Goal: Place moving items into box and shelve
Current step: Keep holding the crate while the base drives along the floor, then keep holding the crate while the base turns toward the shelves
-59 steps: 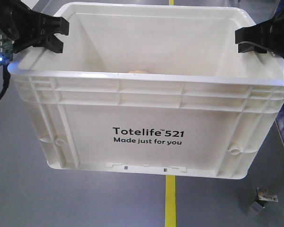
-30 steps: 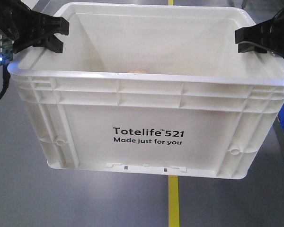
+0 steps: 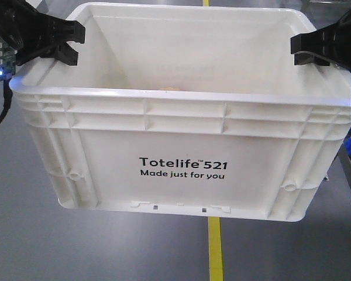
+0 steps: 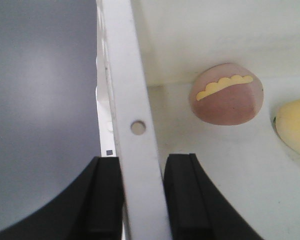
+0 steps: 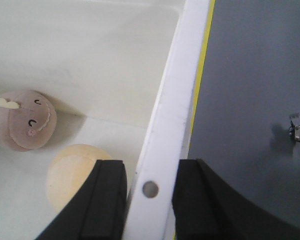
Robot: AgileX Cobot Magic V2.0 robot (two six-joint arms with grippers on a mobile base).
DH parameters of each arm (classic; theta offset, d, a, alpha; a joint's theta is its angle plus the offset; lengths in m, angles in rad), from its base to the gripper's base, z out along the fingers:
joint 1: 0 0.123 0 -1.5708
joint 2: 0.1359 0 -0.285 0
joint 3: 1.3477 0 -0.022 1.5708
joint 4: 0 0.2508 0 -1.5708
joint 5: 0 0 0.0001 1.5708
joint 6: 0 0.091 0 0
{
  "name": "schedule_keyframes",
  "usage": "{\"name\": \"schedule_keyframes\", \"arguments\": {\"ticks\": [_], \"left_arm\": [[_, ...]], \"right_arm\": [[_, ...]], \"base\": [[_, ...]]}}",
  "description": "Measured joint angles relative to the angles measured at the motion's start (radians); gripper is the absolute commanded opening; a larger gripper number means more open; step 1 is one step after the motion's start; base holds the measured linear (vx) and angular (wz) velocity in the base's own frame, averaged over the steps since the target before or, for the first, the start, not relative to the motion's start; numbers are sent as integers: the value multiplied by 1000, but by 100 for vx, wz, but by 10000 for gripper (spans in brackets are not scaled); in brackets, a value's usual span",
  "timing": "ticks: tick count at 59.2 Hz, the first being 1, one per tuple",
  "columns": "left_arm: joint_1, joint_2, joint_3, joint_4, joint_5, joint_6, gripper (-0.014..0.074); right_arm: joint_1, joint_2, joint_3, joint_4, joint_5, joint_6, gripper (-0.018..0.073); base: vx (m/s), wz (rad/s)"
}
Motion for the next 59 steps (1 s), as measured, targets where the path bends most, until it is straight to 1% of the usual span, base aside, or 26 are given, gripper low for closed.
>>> {"name": "schedule_keyframes", "arguments": {"ticks": [59], "left_arm": [[0,0,0,0,-1,0,-6]], "right_arm": [[0,0,0,0,0,0,-6]], "base": [[46,-6]]}}
